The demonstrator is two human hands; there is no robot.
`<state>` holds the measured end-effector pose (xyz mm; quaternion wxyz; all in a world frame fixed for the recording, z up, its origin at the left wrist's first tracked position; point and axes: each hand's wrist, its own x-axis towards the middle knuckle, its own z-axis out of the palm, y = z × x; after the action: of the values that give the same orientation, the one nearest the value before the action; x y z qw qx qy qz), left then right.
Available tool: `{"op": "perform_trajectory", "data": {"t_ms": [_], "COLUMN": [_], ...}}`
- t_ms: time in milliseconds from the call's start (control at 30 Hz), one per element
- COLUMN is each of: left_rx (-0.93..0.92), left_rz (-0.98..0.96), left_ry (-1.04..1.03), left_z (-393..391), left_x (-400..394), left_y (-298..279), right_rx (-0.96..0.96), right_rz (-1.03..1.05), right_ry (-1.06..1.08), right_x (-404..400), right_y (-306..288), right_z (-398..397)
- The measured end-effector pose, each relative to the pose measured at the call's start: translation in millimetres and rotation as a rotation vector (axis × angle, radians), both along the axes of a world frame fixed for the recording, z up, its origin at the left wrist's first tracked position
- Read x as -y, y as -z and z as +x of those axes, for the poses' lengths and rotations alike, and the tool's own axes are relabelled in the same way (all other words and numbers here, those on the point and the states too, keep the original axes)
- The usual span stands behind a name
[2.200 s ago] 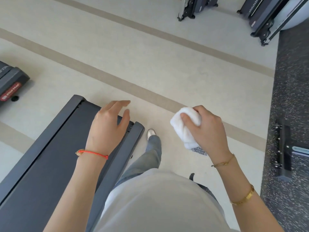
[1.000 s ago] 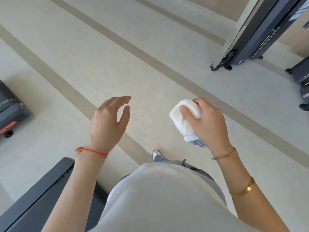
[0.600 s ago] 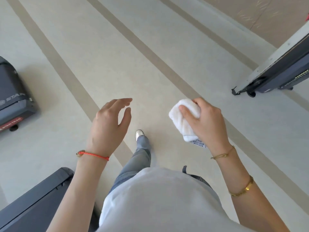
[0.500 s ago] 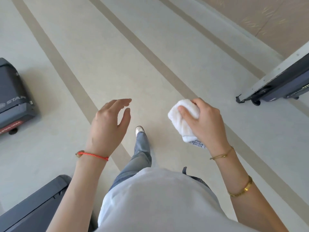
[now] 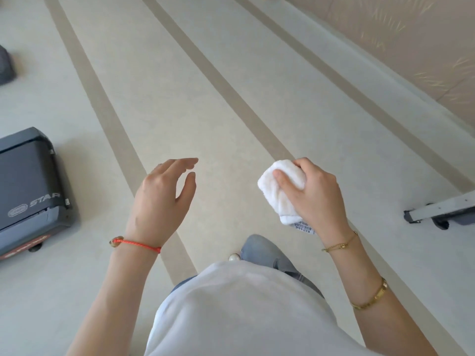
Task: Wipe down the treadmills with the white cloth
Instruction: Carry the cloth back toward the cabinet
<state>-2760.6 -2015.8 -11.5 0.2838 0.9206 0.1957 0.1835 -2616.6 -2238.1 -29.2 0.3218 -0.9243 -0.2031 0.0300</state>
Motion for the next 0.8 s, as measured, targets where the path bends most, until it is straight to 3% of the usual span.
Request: {"op": "perform_trajectory", "data": {"t_ms": [800], "left_rx": [-0.027], "left_rz": [-0.013], "left_ry": [-0.257], "left_z": [372.7], "left_x": [-376.7], "left_y": [-1.2], "right_rx": [-0.011], "right_rz": [0.01], "right_ry": [-0.257], "right_x": [-426.4], "right_y": [4.1], "right_z": [426.9]}}
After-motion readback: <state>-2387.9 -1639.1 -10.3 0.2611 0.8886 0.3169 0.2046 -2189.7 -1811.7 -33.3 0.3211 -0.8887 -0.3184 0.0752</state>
